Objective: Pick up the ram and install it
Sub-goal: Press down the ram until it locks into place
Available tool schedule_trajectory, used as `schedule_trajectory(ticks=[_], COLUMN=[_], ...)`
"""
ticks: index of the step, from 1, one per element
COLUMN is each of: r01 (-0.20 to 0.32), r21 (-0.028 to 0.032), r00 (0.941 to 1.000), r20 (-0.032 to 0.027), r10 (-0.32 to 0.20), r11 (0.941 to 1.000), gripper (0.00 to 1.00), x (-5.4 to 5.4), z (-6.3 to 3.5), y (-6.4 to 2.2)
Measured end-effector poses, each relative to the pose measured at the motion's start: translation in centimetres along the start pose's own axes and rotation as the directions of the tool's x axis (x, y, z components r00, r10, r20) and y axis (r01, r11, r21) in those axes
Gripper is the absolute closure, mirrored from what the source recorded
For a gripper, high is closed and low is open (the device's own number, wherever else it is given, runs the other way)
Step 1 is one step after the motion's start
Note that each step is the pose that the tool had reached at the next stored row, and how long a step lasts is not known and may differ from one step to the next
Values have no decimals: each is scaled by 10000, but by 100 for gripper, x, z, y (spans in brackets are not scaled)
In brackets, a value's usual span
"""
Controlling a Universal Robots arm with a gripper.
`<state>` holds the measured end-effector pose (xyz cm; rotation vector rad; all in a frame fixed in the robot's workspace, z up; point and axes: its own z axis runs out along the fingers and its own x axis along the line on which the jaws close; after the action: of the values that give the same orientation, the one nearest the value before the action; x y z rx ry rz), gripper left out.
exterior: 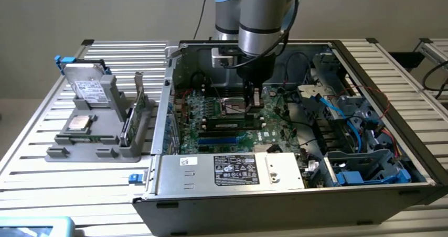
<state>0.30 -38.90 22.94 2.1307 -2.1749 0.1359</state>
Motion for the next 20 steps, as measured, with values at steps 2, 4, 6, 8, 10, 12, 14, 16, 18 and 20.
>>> schedule_trajectory(ticks=[2, 4, 6, 8, 10, 12, 14, 16, 18, 20], r01=[-2, -5, -11, -17, -21, -24, -25, -28, -36, -35], r21=[10, 23, 43, 54, 61, 67, 70, 70, 72, 70], r00=[10000, 10000, 10000, 10000, 10000, 10000, 10000, 10000, 10000, 10000], r20=[32, 46, 47, 43, 37, 42, 44, 45, 56, 52], r10=[2, 4, 11, 17, 21, 24, 25, 28, 36, 34], r11=[10000, 10000, 10000, 10000, 10000, 10000, 10000, 10000, 10000, 10000], gripper=[89, 89, 89, 89, 89, 89, 89, 89, 89, 89], x=[-5, -6, -8, -9, -9, -10, -11, -12, -6, 3], z=[2, 6, 14, 24, 34, 40, 45, 45, -3, -52], y=[2, 2, 3, 3, 4, 4, 4, 4, 19, 51])
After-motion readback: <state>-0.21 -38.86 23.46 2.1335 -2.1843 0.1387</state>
